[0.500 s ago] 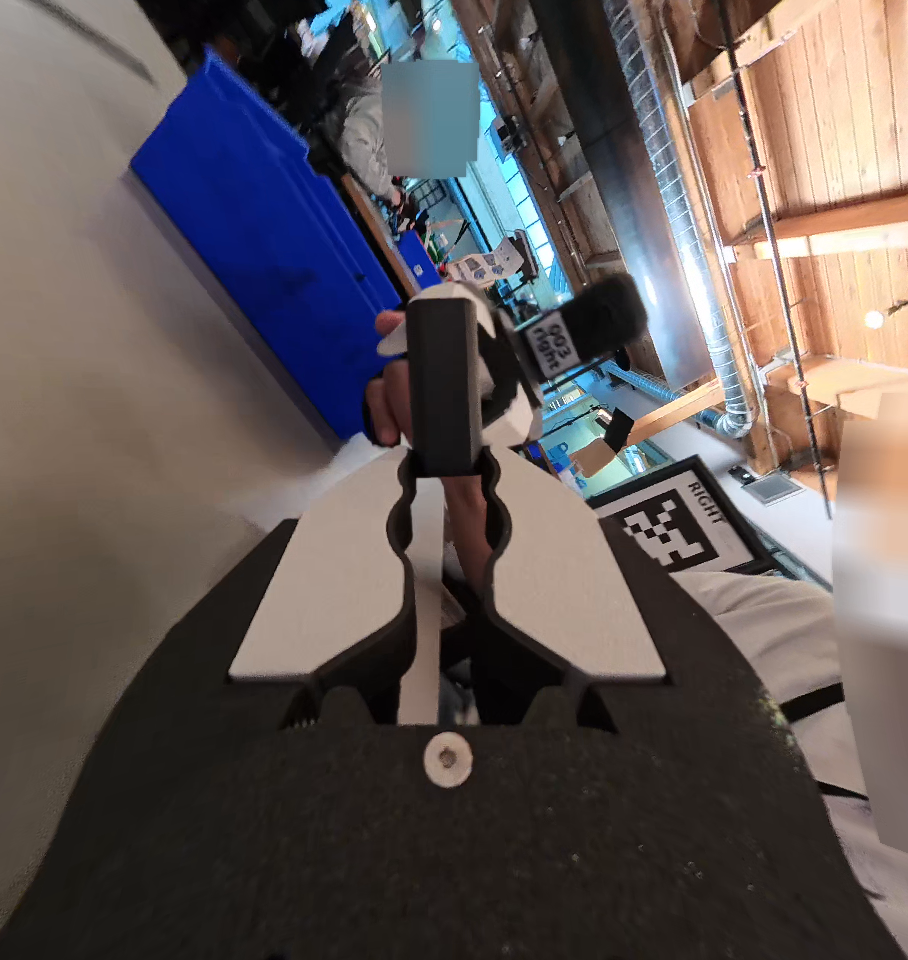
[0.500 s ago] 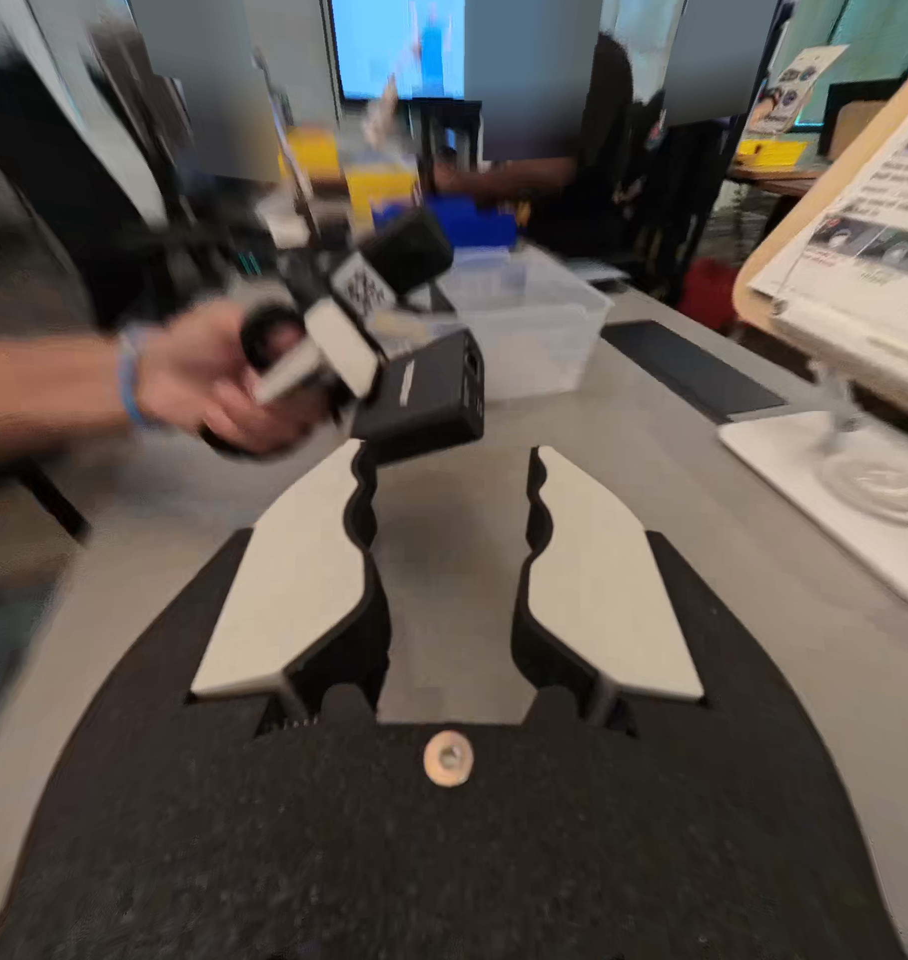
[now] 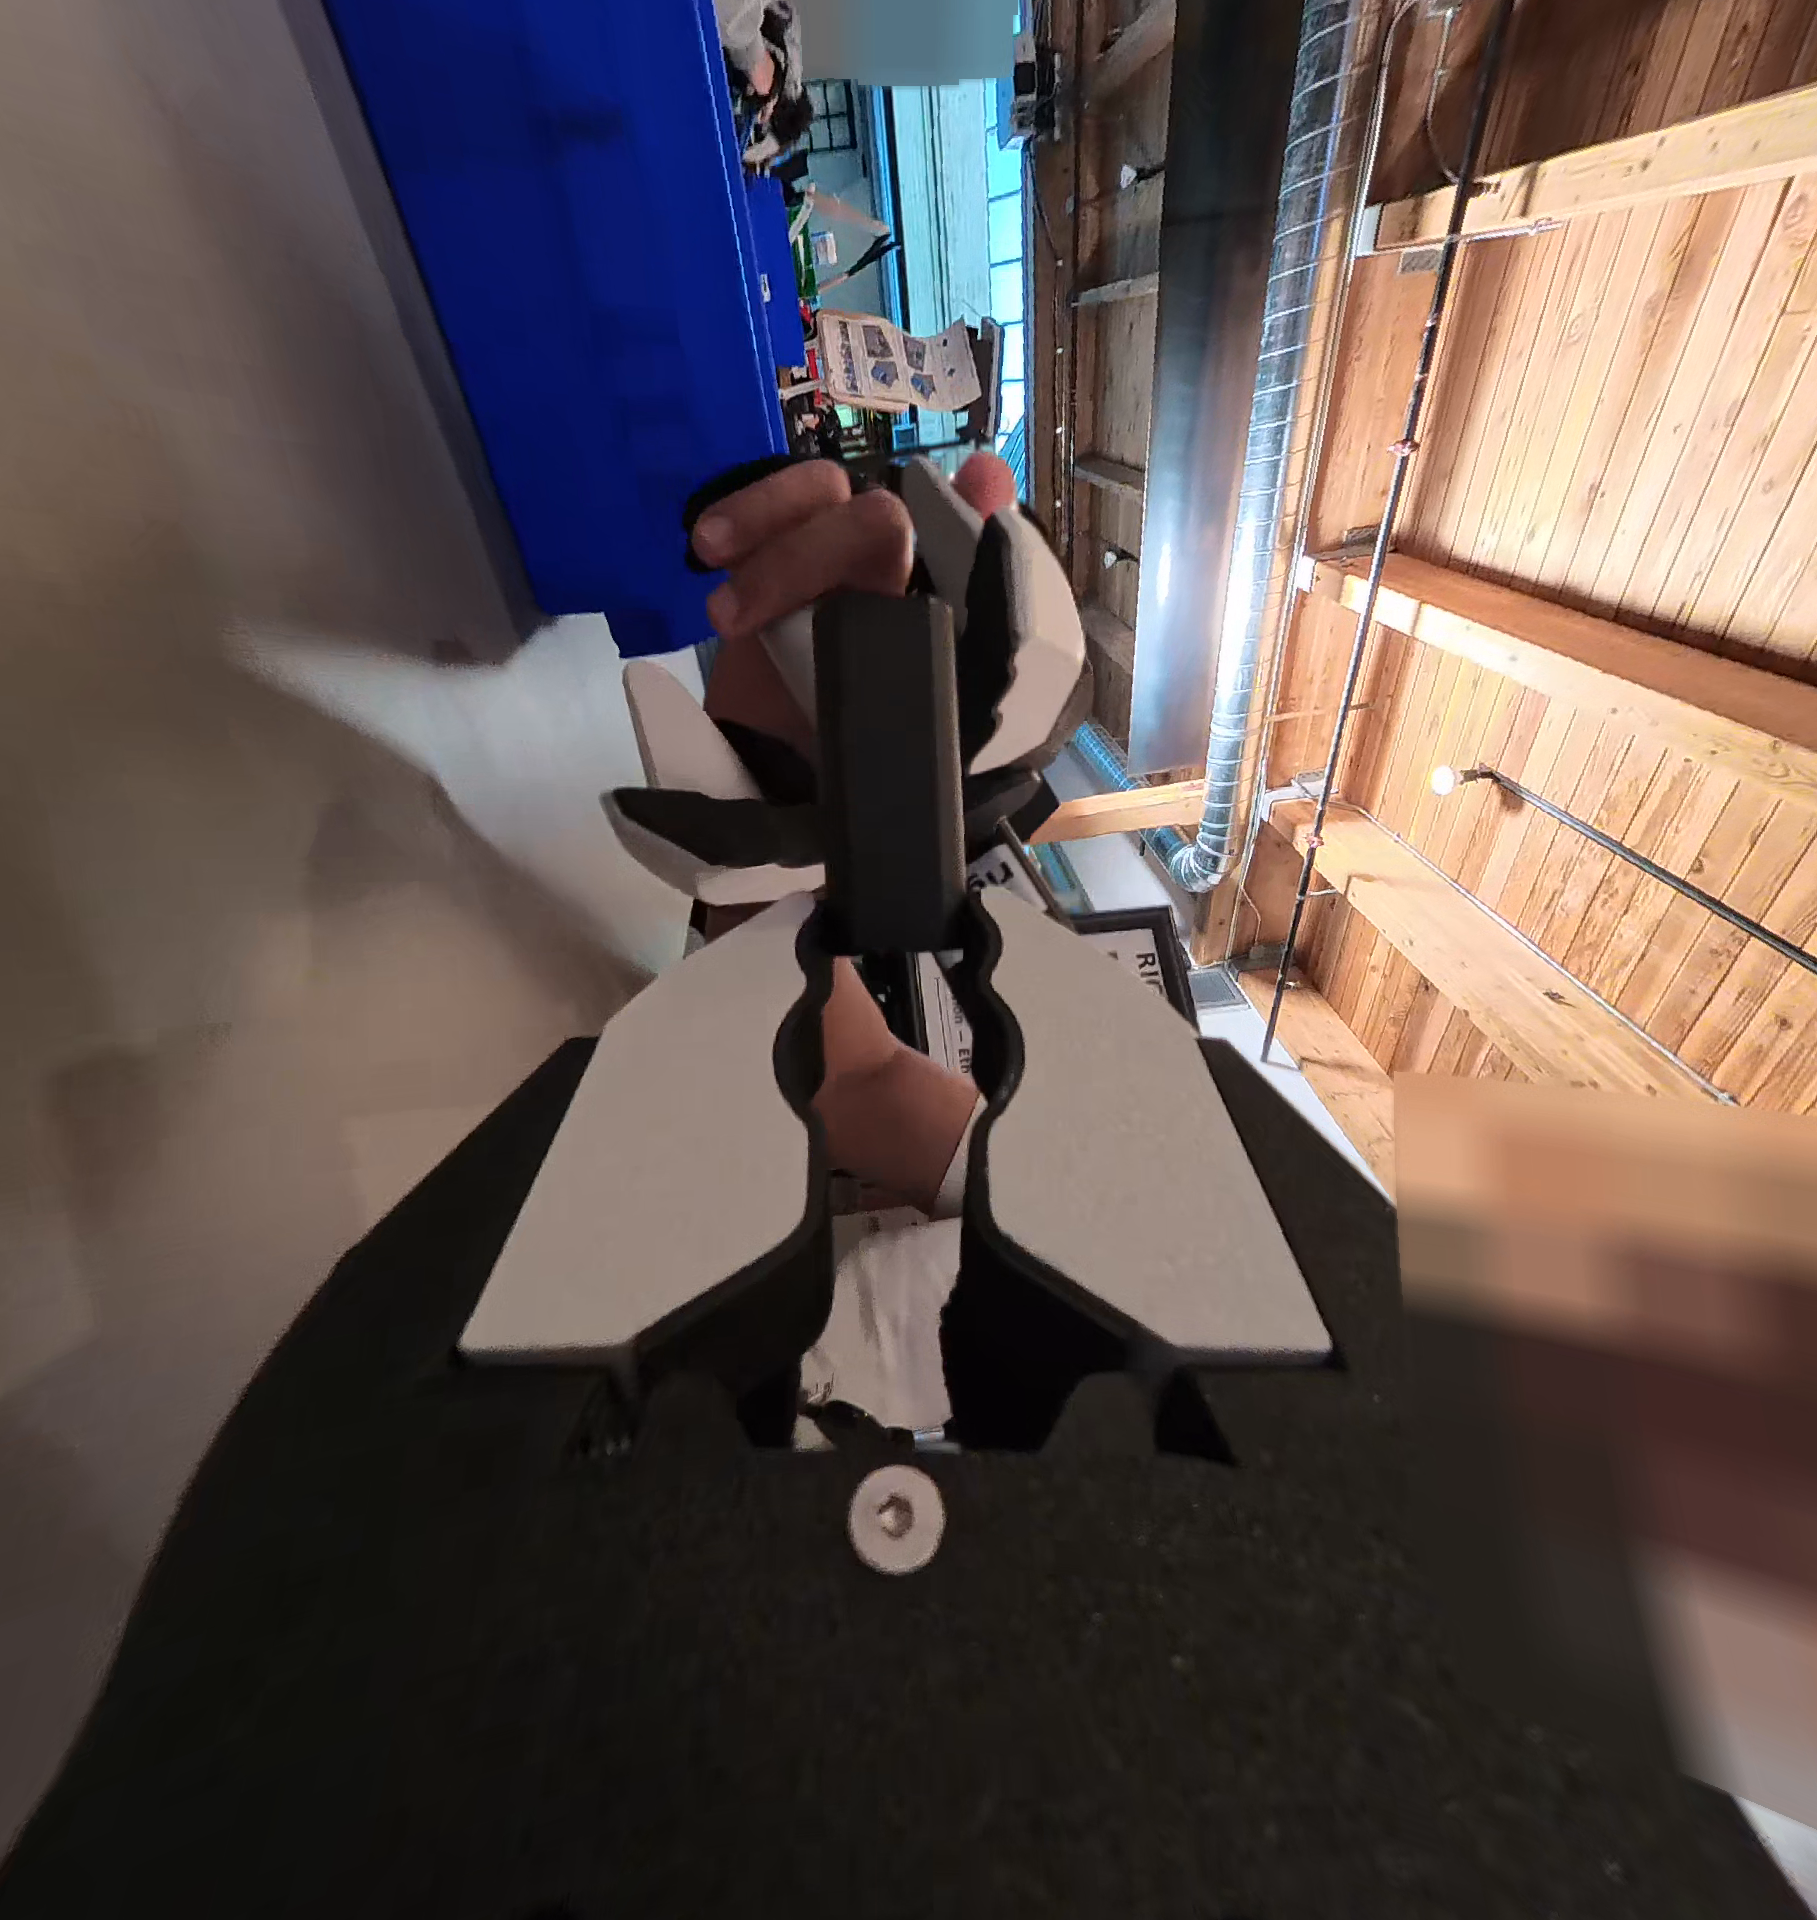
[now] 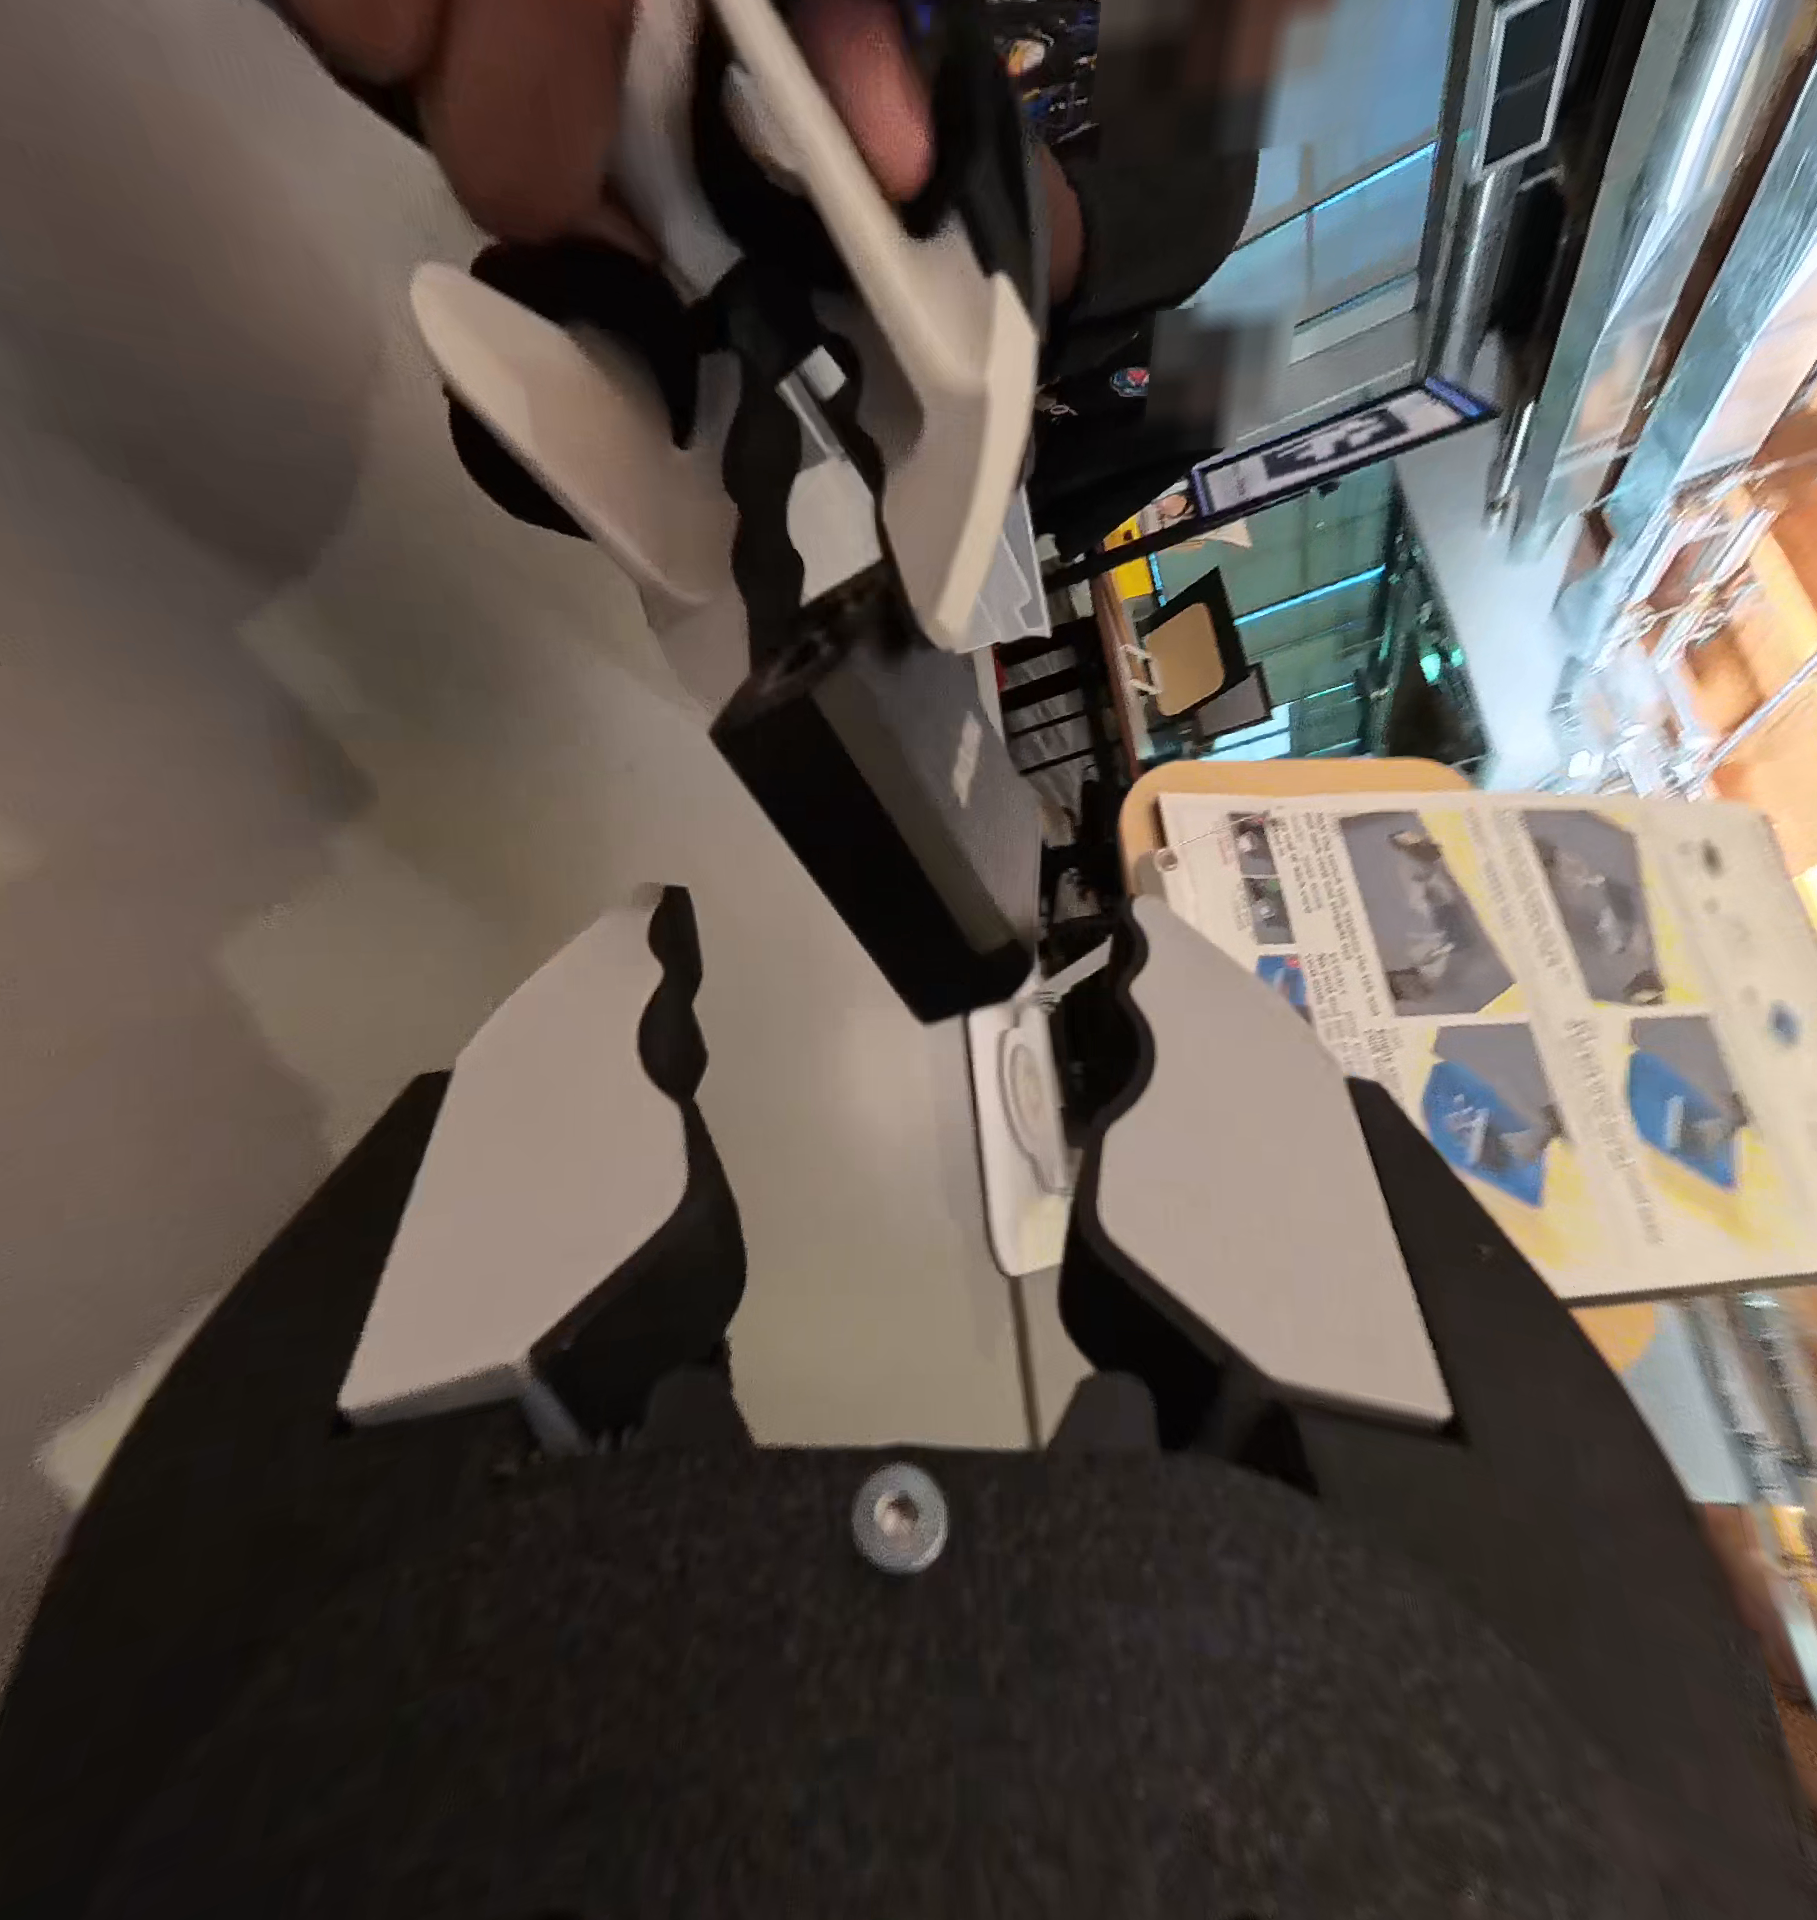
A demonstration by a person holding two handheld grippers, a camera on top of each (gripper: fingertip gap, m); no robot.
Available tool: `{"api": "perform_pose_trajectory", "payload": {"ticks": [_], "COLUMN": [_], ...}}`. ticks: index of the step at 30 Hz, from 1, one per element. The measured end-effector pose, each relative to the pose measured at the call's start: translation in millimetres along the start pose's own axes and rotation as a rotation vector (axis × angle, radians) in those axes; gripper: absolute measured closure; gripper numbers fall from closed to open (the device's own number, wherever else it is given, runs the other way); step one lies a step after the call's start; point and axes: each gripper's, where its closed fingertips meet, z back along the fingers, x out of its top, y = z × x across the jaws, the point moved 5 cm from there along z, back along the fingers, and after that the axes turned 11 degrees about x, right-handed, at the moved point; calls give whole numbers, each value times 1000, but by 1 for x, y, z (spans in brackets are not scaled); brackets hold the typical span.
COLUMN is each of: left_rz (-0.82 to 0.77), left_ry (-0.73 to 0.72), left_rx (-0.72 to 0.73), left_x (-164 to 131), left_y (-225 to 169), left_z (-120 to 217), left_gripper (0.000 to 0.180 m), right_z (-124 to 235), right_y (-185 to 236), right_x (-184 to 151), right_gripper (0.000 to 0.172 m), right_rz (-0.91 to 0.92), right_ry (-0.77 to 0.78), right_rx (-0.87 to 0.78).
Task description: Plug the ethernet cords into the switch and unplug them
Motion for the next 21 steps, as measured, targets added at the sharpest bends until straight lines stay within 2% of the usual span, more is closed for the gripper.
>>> {"api": "perform_pose_trajectory", "payload": {"ticks": [5, 8, 10, 11, 16, 21], "left_rz": [-10, 6, 22, 25, 33, -4], "left_ry": [67, 98, 122, 126, 129, 127], "left_rx": [25, 7, -20, -28, -34, 13], "left_x": [-9, -13, -16, -17, -16, -14], "left_y": [3, 5, 5, 6, 7, 10], "left_z": [-8, -14, -18, -18, -16, -10], "left_gripper": [157, 157, 157, 157, 157, 152], "right_z": [0, 0, 5, 6, 5, -3], "right_y": [9, 15, 13, 14, 16, 21], "right_x": [11, 14, 16, 16, 17, 18], "right_gripper": [121, 132, 146, 146, 146, 147], "right_rz": [255, 320, 398, 413, 368, 196], "right_ry": [61, 68, 86, 86, 101, 70], "right_rx": [-71, -77, -138, -137, -100, -4]}}
